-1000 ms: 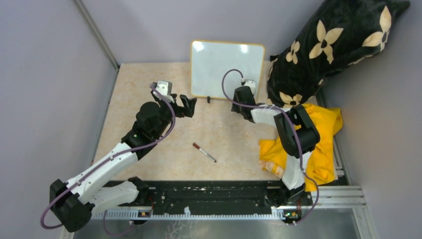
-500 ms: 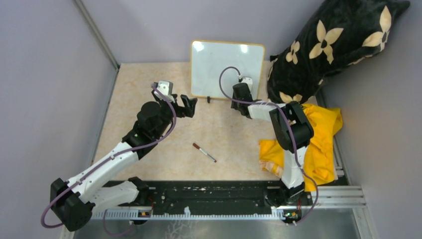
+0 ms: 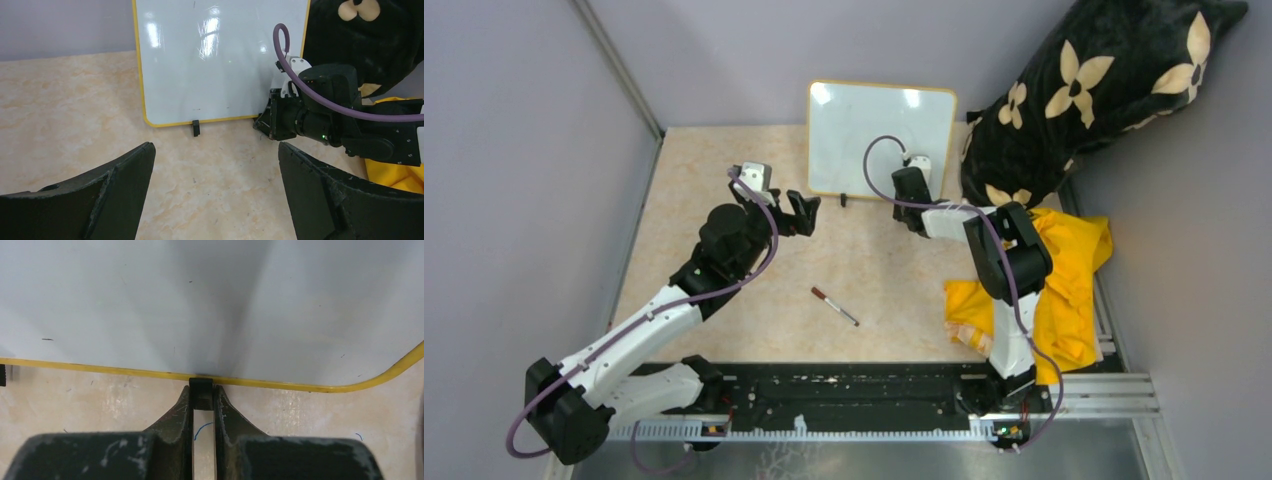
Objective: Write a sentence on the whiteboard
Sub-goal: Move the whiteboard stand to the center of the board.
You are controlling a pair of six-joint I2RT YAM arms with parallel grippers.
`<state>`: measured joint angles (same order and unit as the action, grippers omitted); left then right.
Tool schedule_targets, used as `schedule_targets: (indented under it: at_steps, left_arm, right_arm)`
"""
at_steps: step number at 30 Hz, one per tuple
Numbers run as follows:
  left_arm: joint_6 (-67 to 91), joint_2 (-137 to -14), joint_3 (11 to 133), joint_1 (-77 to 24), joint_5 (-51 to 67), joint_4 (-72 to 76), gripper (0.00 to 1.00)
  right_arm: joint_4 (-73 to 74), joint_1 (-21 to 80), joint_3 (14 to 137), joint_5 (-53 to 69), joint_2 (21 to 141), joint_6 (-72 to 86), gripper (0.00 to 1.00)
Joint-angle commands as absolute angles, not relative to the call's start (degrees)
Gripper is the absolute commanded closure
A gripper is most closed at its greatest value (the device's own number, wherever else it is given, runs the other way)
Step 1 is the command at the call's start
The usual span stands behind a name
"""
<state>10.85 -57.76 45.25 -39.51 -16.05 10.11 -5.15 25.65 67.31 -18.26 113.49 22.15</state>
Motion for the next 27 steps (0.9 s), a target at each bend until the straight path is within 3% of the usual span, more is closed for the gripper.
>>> schedule_targets:
  at_steps: [1,11,27]
  left_arm:
    - [11.1,-57.1,45.2,-39.8,-15.3,11.7,0.01]
    - [11.3,-57.3,45.3,-39.8,-14.8,11.6,0.01]
    - [11.9,-57.8,45.0,-39.7,-14.1,11.8,0.01]
  right_arm:
    - [-6.2,25.2,67.9,-18.9,112.8,21.1,1.0]
    - [-7.4,26.0,63.2,-19.0,109.3,19.6,1.0]
    - [-8.6,35.5,49.8,-20.9,99.0,16.4,1.0]
